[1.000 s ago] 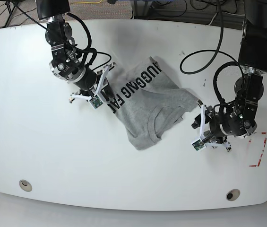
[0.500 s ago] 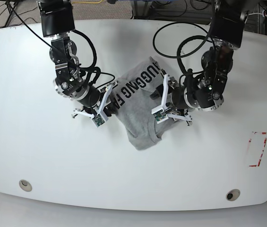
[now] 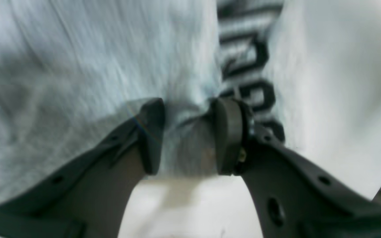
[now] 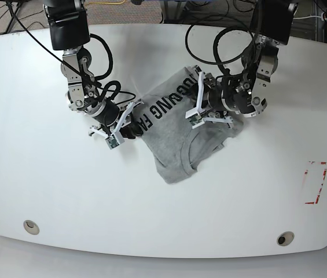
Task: Layout the t-shirt on the table in an organized manner, then fold the t-shirt properly
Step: 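Rotate and flatten the folded shirt with both grippers, lettering side up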
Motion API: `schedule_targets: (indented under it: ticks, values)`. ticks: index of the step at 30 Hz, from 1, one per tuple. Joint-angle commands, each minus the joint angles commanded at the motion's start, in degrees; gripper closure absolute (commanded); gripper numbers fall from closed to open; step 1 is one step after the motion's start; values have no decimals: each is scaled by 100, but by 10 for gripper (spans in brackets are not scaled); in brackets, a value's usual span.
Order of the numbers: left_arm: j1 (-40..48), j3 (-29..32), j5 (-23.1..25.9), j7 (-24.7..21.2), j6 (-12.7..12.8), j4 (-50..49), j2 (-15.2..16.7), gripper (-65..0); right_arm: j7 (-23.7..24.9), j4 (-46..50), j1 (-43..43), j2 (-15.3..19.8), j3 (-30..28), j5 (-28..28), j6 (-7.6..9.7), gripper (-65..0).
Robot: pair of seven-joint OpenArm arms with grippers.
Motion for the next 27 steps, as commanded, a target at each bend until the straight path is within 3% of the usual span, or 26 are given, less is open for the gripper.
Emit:
schedule_targets:
  ticks: [12, 16, 22, 27]
  values:
    - [132, -9, -9, 0, 0, 62, -862, -237, -246, 563, -440, -44, 0, 44, -26, -95]
    - [105, -114, 0, 0, 0, 53, -976, -237, -659, 1011, -624, -273, 0, 0, -26, -95]
    - [-9, -782, 35, 0, 0, 53, -1020, -237, -1099, 1538, -914, -580, 0, -9, -44, -95]
    - [-202, -1081, 26, 18, 0, 62, -1240, -237, -1284, 1829, -1099, -730, 0, 0, -422, -95]
